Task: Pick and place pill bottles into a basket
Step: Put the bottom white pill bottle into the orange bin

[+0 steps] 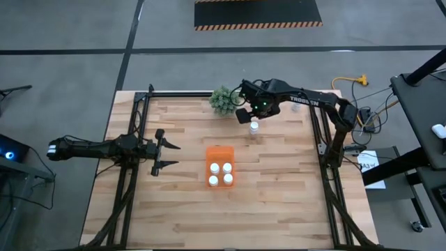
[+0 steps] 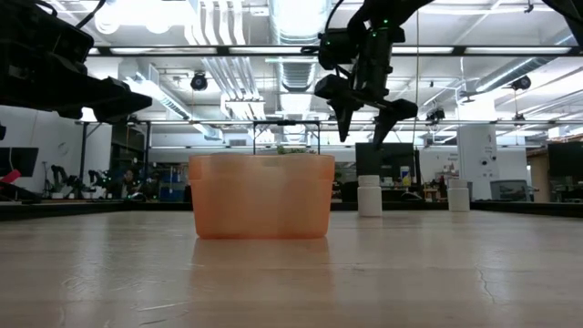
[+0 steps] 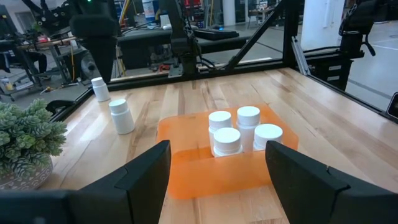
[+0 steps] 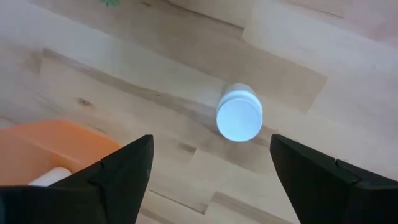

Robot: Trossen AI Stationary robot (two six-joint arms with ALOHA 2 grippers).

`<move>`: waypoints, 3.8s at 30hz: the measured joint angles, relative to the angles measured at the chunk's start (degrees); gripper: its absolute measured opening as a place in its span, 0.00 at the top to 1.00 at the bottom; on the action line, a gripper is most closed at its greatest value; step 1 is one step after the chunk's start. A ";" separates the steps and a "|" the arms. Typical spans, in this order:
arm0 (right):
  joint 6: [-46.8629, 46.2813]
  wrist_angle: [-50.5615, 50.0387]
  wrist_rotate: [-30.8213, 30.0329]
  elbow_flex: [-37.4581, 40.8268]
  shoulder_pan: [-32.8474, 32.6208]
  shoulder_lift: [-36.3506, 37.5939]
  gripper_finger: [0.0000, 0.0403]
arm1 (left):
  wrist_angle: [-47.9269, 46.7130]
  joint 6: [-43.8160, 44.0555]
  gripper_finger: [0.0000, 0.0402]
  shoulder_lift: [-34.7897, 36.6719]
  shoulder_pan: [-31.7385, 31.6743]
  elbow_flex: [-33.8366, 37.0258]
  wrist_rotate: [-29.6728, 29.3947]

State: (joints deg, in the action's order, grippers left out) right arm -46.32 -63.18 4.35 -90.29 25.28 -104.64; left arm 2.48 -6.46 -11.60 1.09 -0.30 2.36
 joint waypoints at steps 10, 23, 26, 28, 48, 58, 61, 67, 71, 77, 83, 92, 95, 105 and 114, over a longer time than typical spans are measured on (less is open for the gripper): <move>0.33 0.50 -0.43 0.12 0.00 -2.28 0.25 | 0.02 0.00 0.39 0.00 0.01 0.00 0.01; 1.84 0.76 -3.05 1.72 0.00 -6.18 0.26 | 0.01 0.00 0.39 0.00 0.00 0.00 0.00; 3.29 0.87 -3.37 1.81 0.00 -7.31 0.26 | 0.04 0.01 0.39 0.01 -0.01 0.00 0.01; 3.49 1.04 -4.75 1.81 0.00 -7.78 0.26 | 0.02 0.00 0.39 0.00 0.01 0.00 0.01; 3.49 1.03 -5.88 2.57 -0.14 -7.82 0.33 | 0.00 0.00 0.39 0.00 -0.01 0.00 0.00; 3.24 0.98 -4.95 2.59 -0.76 -7.82 0.37 | 0.00 0.00 0.39 0.00 -0.01 0.00 0.01; 3.08 0.96 -4.30 2.59 -0.79 -7.82 0.40 | 0.01 0.00 0.39 0.00 0.01 0.00 0.00; 3.05 0.90 -4.15 2.59 -0.97 -7.74 0.49 | 0.01 0.00 0.39 0.00 0.00 0.00 0.00; 3.05 0.85 -4.15 2.59 -1.21 -7.74 0.58 | 0.01 0.01 0.39 0.00 -0.01 0.00 0.00; 3.04 0.83 -4.17 2.59 -1.49 -7.69 0.66 | 0.02 0.02 0.39 0.00 -0.01 0.00 -0.01; 3.05 0.62 -3.83 2.59 -1.96 -7.67 0.66 | 0.01 0.00 0.39 0.00 0.01 0.00 0.01; 3.85 -2.67 -2.31 0.56 -4.00 -7.37 0.66 | 0.01 0.00 0.39 0.00 -0.01 0.00 0.00; 3.77 -3.30 -2.18 -0.86 -4.95 -7.34 0.66 | 0.01 0.00 0.39 0.00 0.01 0.00 0.01; 0.11 -7.58 -1.38 -9.96 -10.61 -7.23 0.66 | 0.00 0.00 0.39 0.00 -0.01 0.00 -0.01; -6.22 -10.41 -2.79 -17.24 -15.72 -7.23 0.66 | 0.02 0.00 0.39 0.00 0.01 0.00 -0.01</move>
State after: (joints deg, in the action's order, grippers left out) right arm -52.54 -73.59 1.56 -107.54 9.56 -111.87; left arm 2.50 -6.46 -11.60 1.10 -0.30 2.35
